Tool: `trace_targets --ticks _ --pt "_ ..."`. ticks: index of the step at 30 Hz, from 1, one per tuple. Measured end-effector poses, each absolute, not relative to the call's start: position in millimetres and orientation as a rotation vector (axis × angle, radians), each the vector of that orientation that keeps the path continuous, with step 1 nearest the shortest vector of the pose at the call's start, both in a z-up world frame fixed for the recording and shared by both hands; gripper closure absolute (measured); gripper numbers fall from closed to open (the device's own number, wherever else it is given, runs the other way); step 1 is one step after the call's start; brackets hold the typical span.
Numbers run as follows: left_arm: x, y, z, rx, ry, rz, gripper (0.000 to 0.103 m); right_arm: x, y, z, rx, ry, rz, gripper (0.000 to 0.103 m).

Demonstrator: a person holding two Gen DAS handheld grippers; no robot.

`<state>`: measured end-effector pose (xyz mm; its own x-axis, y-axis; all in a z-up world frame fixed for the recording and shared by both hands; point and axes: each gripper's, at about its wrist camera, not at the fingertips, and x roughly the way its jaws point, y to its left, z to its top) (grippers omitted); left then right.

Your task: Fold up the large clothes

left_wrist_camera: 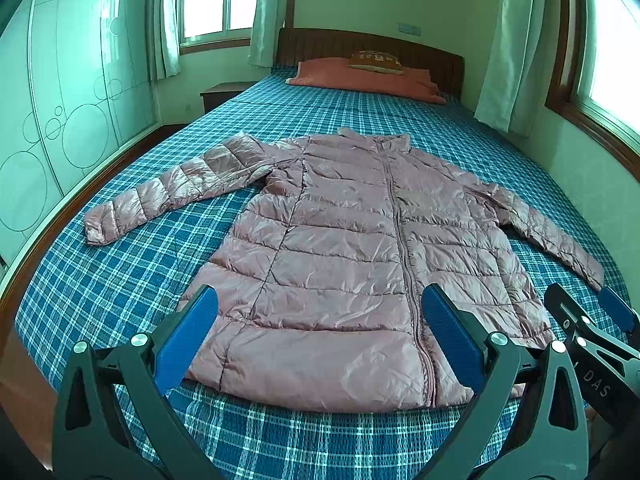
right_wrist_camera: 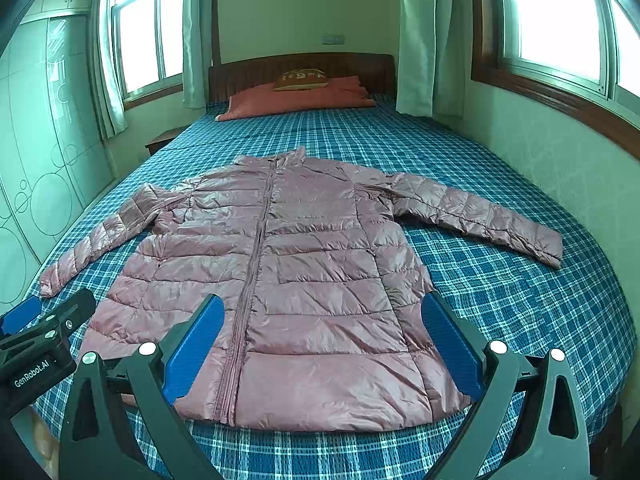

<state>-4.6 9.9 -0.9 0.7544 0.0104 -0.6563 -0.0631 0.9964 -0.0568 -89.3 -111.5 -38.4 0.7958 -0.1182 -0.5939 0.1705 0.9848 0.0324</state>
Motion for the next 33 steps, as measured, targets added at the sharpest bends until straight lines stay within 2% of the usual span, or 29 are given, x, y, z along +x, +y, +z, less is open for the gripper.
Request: trace_targets --ticks 33 --pt "-5.8 8.5 0.1 -0.071 0.714 0.041 0.002 -90.0 -108.9 -37.5 0.081 0.628 -0.154 0.005"
